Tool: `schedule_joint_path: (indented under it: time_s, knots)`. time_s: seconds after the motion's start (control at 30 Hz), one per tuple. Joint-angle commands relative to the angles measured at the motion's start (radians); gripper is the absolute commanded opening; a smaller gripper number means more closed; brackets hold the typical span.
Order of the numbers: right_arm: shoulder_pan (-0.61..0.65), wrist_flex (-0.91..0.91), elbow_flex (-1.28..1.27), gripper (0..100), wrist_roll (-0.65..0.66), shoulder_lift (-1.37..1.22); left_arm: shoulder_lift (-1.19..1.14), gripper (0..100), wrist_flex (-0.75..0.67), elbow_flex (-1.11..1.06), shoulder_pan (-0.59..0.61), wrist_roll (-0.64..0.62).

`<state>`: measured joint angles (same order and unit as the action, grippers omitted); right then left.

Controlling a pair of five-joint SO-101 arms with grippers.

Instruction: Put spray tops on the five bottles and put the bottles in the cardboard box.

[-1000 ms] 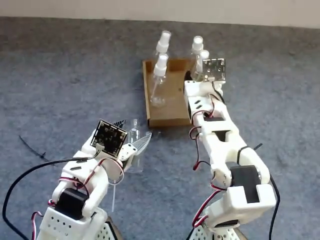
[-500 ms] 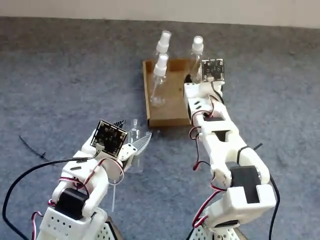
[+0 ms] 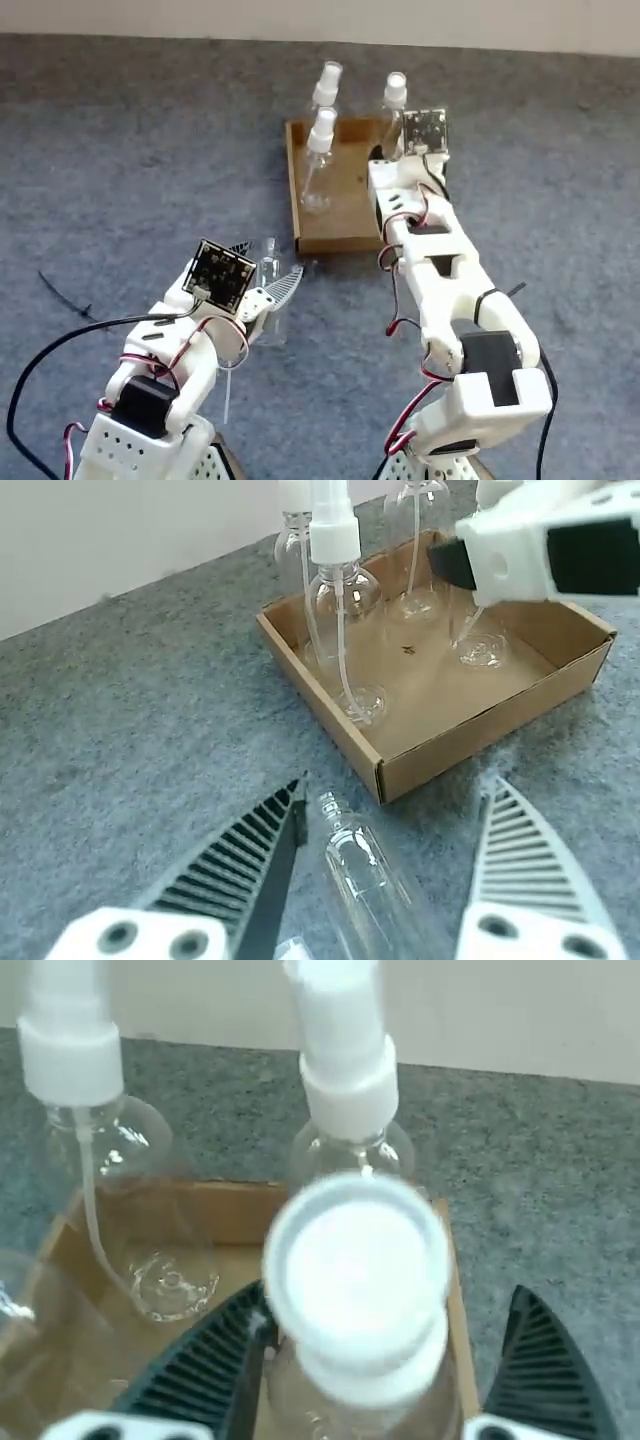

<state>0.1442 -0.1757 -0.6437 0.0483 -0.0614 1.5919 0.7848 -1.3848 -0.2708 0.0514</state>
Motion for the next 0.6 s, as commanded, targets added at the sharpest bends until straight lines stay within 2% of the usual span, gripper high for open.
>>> schedule_joint_path:
  time_s: [0.0,0.3,0.57]
  knots:
    - [0.001,0.021,0.101,27.9,0.009,0.016,0.004,24,-0.028,0.005,0.018,0.005]
    - [-0.007,0.028,0.159,27.9,0.009,0.016,0.004,24,-0.028,0.005,0.018,0.005]
    - [-0.018,0.291,0.349,27.9,0.008,0.024,0.004,24,-0.028,0.005,0.018,0.005]
